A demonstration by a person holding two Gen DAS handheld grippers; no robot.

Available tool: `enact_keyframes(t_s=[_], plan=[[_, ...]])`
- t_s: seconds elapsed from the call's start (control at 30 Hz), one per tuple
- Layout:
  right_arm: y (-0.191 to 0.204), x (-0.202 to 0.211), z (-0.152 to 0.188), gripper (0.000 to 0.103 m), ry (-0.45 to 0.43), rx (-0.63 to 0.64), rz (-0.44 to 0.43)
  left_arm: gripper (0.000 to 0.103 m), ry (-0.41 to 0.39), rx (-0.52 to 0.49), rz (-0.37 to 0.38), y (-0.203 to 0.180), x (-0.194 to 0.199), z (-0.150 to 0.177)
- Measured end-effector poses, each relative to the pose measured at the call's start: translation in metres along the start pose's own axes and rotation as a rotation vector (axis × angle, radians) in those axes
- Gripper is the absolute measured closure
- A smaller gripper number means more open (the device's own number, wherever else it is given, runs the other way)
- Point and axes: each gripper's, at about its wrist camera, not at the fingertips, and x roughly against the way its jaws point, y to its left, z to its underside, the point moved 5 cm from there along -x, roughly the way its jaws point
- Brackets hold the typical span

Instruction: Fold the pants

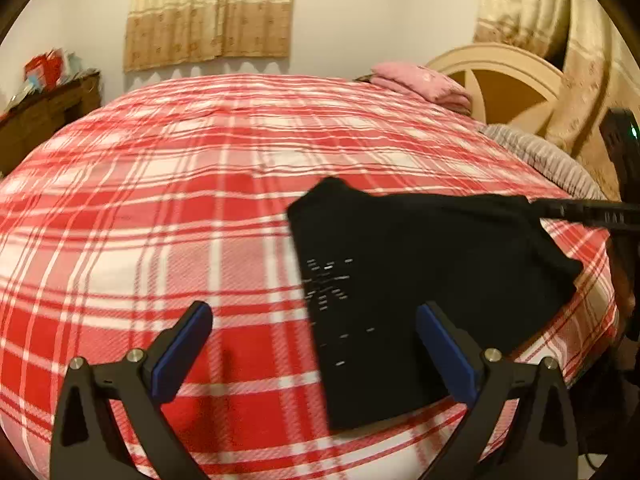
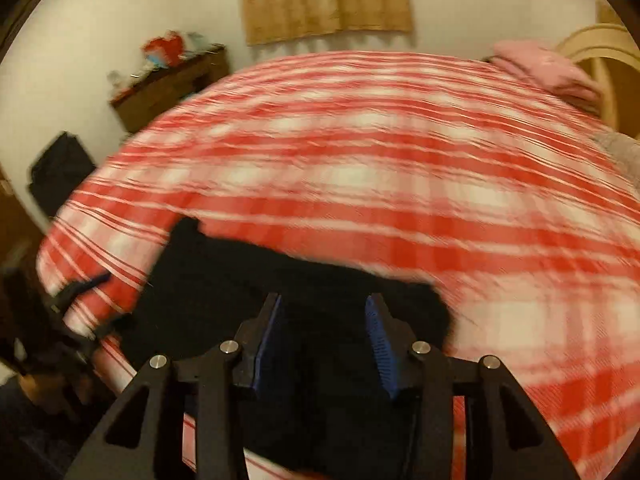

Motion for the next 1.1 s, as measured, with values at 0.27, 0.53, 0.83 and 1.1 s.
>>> enact_keyframes(t_s=[0.27, 0.53, 0.83, 1.1], plan=[[-0.055, -0.019, 0.038, 0.044, 0.051, -0.158, 0.021, 0.000, 0.061, -0.112, -0.036, -0.022, -0.019, 0.003], [-0.044, -0.004, 0.045, 0.044, 0.002, -0.149, 0.016, 0.000, 0.049, -0.097, -0.032, -0.021, -0.010, -0.012], [-0.045, 0.003, 0.054, 0.044, -0.031, -0.163, 0.056, 0.000, 0.070, -0.099, 0.005, -0.030, -0.023, -0.027], [-0.047, 0.000, 0.052, 0.044, -0.045, -0.181, 0.042, 0.000, 0.133, -0.055, 0.044, -0.030, -0.044, -0.016]])
